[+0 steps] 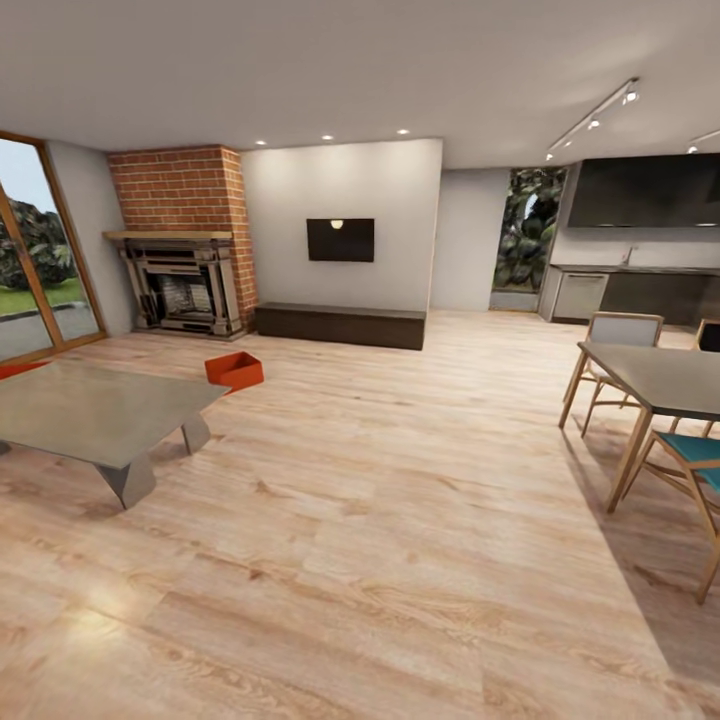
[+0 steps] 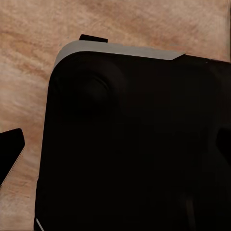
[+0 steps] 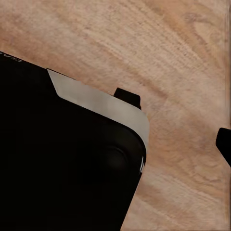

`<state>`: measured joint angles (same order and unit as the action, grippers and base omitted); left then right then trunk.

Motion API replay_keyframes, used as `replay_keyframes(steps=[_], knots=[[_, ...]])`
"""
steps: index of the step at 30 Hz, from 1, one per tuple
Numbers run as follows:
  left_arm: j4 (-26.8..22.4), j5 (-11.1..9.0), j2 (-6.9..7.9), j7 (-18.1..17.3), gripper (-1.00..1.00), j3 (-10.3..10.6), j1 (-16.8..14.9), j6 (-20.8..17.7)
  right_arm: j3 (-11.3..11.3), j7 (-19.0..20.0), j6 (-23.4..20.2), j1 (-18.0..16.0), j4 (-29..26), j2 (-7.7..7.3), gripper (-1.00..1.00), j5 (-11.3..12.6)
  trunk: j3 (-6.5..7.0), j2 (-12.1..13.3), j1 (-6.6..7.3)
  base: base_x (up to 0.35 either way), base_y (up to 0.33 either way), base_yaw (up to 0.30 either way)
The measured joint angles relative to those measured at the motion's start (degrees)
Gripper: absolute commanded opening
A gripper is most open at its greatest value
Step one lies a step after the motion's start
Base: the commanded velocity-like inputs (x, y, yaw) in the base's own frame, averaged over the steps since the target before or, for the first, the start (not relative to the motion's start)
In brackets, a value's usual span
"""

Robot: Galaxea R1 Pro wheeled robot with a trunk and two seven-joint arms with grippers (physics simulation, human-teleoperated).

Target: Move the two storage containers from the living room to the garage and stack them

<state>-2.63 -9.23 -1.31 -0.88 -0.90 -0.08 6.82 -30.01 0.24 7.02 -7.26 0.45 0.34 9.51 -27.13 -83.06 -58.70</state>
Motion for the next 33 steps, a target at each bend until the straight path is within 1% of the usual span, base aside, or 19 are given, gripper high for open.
replay_keyframes(steps=[33], knots=[[0.0, 0.0, 0.00, 0.0, 1.00, 0.0, 0.0, 0.0, 0.0, 0.0, 0.0, 0.0, 0.0, 0.07, 1.00, 0.0, 0.00, 0.0, 0.00, 0.322, 0.000, 0.000]])
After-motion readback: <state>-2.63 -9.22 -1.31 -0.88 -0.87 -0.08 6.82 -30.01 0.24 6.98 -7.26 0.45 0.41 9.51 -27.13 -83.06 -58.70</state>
